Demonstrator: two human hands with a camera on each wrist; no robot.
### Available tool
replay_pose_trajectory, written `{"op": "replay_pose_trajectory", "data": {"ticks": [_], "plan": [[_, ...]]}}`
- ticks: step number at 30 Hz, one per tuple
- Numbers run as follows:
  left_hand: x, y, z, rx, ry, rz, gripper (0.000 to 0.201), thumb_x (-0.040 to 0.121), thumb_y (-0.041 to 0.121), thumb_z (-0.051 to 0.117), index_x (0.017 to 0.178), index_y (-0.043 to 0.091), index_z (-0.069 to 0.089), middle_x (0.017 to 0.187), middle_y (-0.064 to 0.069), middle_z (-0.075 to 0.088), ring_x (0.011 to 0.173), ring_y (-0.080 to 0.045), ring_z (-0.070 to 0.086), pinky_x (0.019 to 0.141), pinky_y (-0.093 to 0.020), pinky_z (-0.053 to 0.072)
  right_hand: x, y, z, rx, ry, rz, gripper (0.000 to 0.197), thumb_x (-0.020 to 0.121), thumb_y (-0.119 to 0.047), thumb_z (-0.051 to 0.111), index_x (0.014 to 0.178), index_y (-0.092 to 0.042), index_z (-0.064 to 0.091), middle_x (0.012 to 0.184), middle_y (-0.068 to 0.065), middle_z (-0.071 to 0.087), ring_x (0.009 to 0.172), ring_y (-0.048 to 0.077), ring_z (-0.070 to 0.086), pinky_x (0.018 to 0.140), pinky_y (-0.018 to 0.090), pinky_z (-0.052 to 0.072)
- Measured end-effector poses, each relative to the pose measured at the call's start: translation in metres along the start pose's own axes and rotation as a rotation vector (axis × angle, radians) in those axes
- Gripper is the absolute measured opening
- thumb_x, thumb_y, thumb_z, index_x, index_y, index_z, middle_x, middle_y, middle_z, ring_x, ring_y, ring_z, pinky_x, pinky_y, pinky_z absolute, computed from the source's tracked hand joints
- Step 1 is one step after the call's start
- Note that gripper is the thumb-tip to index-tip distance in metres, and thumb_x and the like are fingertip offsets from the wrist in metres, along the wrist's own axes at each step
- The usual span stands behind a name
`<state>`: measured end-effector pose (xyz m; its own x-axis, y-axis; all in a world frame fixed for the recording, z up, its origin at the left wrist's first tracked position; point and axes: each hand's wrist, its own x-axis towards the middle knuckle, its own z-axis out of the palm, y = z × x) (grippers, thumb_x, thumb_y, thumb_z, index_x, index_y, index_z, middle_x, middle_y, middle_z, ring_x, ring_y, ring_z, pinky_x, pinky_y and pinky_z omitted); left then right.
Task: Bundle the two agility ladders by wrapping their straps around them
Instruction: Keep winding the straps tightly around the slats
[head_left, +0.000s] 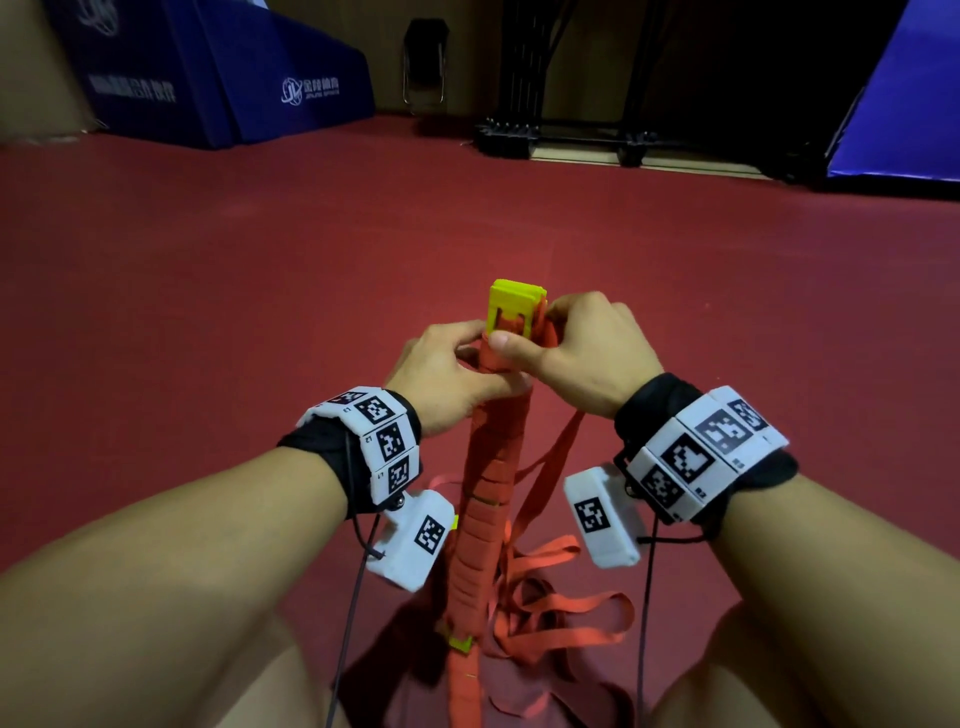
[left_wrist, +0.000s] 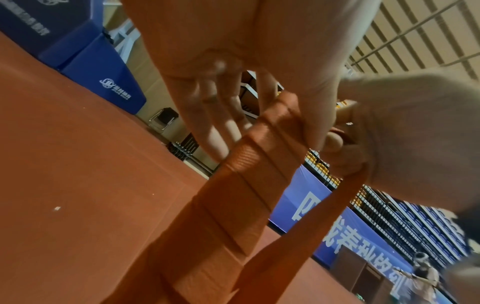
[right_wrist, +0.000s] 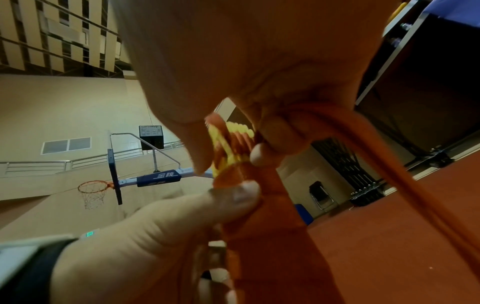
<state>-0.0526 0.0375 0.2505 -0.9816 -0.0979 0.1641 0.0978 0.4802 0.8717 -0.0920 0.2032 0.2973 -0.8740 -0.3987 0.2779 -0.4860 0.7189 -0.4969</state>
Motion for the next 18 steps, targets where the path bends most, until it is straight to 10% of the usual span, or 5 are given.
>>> {"op": "replay_pose_trajectory", "data": {"ticks": [8,12,18], "plan": [[0.004,0.004,0.006,-0.055,0.015,0.064,0.049,0.065,0.055,0.076,0.104,0.025,0.071,0.096,-0.003,0.076,0.093,-0.028,0.071,0.090,-0.055,0.055,0.006,0.006,0.001,0.023,0.080,-0.102,0.045,0.091,-0.056,0.061,0.087,-0.012,0.068,0.063,0.000,0.050,0.062,0.024,0.045,0.062,0.035,0.027],[0.004,0.003,0.004,-0.073,0.010,0.071,0.051,0.065,0.052,0.074,0.107,0.023,0.071,0.097,0.001,0.077,0.098,-0.021,0.072,0.090,-0.055,0.057,0.008,0.013,0.003,0.046,0.075,-0.089,0.053,0.083,-0.068,0.064,0.095,-0.017,0.073,0.075,0.001,0.068,0.077,0.028,0.061,0.070,0.033,0.045],[0.002,0.003,0.003,-0.014,0.093,0.092,0.043,0.066,0.049,0.074,0.102,0.028,0.070,0.090,0.002,0.076,0.088,-0.025,0.070,0.083,-0.050,0.058,0.009,0.010,0.000,0.049,0.063,-0.053,0.058,0.080,-0.068,0.067,0.074,-0.010,0.067,0.058,0.000,0.059,0.070,0.027,0.059,0.065,0.036,0.048]]}}
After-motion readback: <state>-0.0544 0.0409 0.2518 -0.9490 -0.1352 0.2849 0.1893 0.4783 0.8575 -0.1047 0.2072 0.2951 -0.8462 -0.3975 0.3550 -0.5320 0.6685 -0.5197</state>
